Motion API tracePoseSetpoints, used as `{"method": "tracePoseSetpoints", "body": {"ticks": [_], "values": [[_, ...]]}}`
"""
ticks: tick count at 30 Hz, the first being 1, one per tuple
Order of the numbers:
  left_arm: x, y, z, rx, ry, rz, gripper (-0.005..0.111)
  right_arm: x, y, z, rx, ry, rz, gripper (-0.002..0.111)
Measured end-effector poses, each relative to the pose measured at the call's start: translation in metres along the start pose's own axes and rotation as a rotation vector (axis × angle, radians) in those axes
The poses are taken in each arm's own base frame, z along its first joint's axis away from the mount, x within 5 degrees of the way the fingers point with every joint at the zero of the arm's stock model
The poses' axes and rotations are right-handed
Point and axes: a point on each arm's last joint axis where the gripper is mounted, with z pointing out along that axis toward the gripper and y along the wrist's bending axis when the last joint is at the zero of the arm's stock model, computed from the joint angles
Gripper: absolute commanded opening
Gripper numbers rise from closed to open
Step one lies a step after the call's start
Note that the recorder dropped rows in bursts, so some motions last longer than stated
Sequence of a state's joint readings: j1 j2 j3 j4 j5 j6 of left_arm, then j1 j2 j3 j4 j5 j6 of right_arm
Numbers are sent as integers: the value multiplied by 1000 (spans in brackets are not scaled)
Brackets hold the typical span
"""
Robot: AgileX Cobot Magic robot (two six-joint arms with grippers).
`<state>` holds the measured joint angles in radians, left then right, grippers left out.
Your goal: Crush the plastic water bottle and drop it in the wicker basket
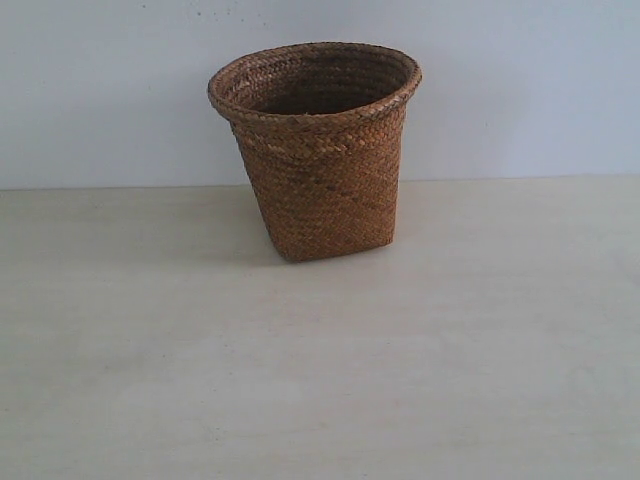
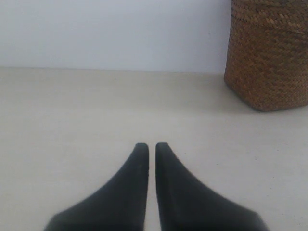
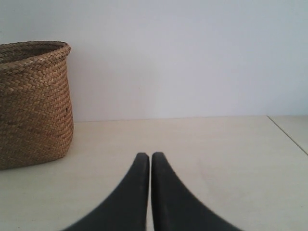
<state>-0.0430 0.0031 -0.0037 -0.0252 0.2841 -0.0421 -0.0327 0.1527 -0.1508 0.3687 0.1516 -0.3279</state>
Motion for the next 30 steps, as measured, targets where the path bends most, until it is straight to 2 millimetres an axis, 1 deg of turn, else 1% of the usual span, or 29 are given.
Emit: {"method": "tracePoseSetpoints", "body": {"ticks": [18,24,30], "values": [[0,0,0,0,0,0,4,-1,-2,0,17,-13,-2,0],[0,0,0,0,0,0,4,1,-1,-10,13,-25,10,0],[0,0,0,0,0,0,4,7,0,-17,12,10,23,0]]}}
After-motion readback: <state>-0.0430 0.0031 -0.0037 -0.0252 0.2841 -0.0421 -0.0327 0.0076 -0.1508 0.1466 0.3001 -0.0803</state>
